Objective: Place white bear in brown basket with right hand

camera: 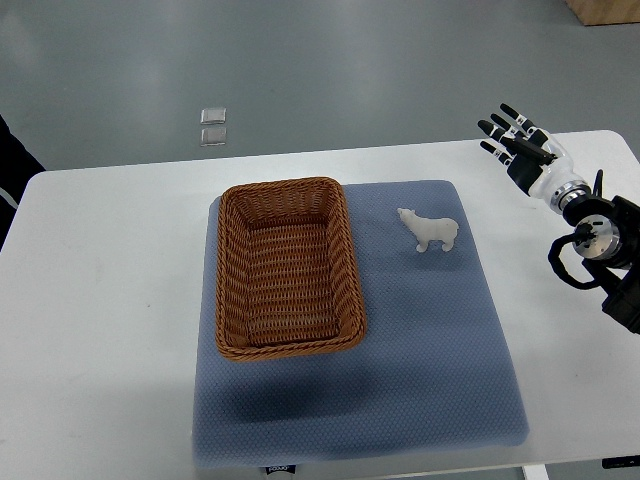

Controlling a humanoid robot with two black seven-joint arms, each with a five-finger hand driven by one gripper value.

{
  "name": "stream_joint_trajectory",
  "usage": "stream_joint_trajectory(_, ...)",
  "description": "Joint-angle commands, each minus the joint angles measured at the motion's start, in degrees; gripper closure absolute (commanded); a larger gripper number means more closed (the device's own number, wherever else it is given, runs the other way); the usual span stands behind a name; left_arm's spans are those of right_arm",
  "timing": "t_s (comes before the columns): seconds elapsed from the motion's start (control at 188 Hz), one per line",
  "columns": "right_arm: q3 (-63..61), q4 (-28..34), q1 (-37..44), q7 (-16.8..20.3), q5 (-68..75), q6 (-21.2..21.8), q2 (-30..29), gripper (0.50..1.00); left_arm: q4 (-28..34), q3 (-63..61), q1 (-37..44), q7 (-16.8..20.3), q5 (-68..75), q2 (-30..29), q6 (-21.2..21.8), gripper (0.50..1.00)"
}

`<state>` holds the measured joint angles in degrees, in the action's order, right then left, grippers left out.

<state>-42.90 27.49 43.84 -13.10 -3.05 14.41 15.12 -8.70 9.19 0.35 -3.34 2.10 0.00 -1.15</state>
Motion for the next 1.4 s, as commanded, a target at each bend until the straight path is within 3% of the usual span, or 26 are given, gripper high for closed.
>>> stream_joint_trajectory(0.0,0.1,0.0,0.0,0.1,0.0,0.4,0.0,0.576,0.0,0.0,0.0,0.0,0.0,0.0,0.0,0.500)
stream_joint_trajectory(0.186,0.1,0.2,0.0,0.1,-0.3,0.8,-0.1,0.576,0.0,0.0,0.0,0.0,0.0,0.0,0.0,0.500)
stream_joint_trajectory(0.671,0.2,0.2,-0.6,0.1,-4.6,8.5,-1.2,0.576,0.0,0.0,0.0,0.0,0.0,0.0,0.0,0.500)
stream_joint_trajectory(0.927,0.2,0.2,-0.3,0.1,-8.1,9.8,-1.1,0.576,0.0,0.0,0.0,0.0,0.0,0.0,0.0,0.500)
stream_joint_trajectory(1.092,0.2,1.4,-0.1,-0.1,-17.1,12.9,-0.4,0.576,0.0,0.0,0.0,0.0,0.0,0.0,0.0,0.500)
stream_joint_trajectory(1.395,0.3,9.9,0.2,-3.0,-38.7,13.2,5.1,0.579,0.0,0.0,0.0,0.0,0.0,0.0,0.0,0.500)
